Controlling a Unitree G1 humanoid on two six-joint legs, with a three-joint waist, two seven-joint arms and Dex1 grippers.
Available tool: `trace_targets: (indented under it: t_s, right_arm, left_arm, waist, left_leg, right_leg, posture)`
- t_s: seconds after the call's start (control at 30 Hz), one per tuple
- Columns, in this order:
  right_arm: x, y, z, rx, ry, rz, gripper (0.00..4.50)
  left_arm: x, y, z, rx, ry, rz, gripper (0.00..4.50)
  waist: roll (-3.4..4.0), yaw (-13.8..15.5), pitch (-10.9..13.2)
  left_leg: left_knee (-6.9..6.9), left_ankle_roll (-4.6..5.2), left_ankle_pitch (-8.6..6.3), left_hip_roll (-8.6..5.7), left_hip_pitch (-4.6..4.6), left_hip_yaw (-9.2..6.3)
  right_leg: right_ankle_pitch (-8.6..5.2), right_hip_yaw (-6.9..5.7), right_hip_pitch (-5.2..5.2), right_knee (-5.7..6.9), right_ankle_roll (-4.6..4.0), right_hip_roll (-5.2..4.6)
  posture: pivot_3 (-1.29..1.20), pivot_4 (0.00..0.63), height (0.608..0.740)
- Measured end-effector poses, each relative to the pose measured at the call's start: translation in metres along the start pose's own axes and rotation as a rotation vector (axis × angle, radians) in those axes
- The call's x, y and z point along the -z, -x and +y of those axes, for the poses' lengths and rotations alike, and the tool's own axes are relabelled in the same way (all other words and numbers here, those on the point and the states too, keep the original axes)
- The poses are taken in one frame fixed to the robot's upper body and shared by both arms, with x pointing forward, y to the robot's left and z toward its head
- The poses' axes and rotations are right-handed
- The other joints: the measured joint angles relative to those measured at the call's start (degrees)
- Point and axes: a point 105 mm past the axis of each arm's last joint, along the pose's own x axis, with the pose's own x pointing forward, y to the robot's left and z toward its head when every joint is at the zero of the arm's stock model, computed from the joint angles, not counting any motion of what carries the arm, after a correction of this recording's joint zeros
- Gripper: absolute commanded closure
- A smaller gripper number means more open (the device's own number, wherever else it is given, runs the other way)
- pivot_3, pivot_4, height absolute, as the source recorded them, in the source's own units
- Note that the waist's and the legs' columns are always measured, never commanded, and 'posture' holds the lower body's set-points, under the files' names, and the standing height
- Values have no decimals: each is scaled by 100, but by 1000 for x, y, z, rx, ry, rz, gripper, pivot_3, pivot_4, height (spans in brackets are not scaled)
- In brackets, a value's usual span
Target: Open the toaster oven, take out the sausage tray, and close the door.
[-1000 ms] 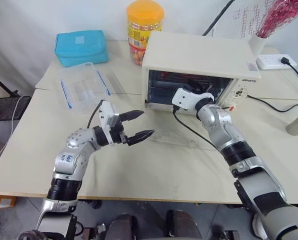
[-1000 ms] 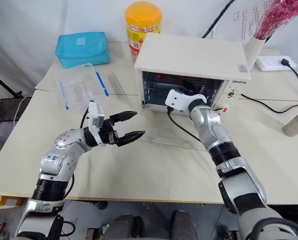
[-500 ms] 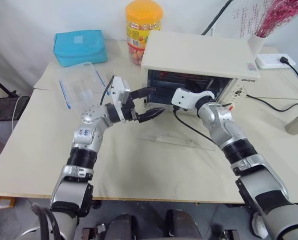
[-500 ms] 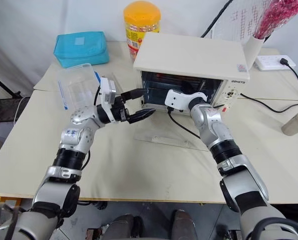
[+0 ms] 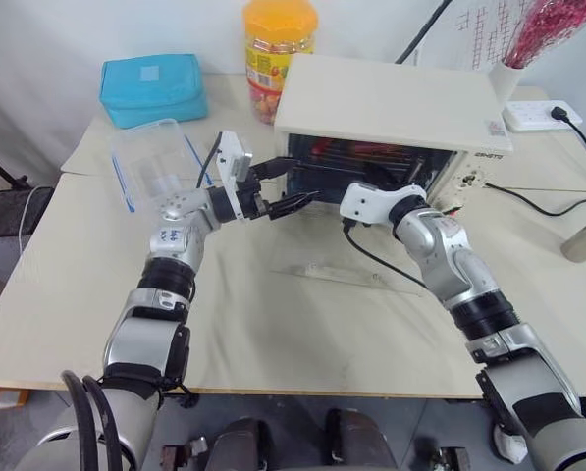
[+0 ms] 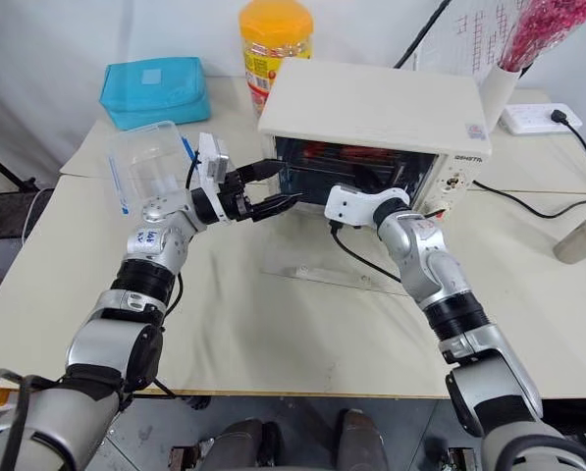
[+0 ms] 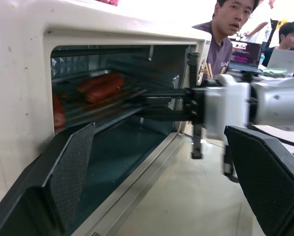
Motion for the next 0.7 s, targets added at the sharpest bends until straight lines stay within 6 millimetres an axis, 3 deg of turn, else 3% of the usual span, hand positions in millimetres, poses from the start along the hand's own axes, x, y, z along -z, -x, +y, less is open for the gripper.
trace_targets:
  t_s: [0.37, 0.7]
  right_arm:
    - [-24, 45, 19, -78, -46, -63, 4487]
    - [-44, 83, 35, -154, -67, -117, 4487]
  left_arm:
    - [-4, 4, 10, -32, 69, -17, 0]
    - [-19, 36, 19, -87, 220, -39, 0]
  waist:
    - [0, 4, 0]
    - [0, 29, 0]
  left_leg:
    - [0, -3, 5, 1, 5, 7]
    - [6, -5, 10, -1, 7, 2]
  right_leg:
    - [0, 2, -4, 7, 0, 0]
    - [0, 7, -4, 16, 0, -2]
  posture:
    - [0, 150, 740]
    - [0, 150, 740]
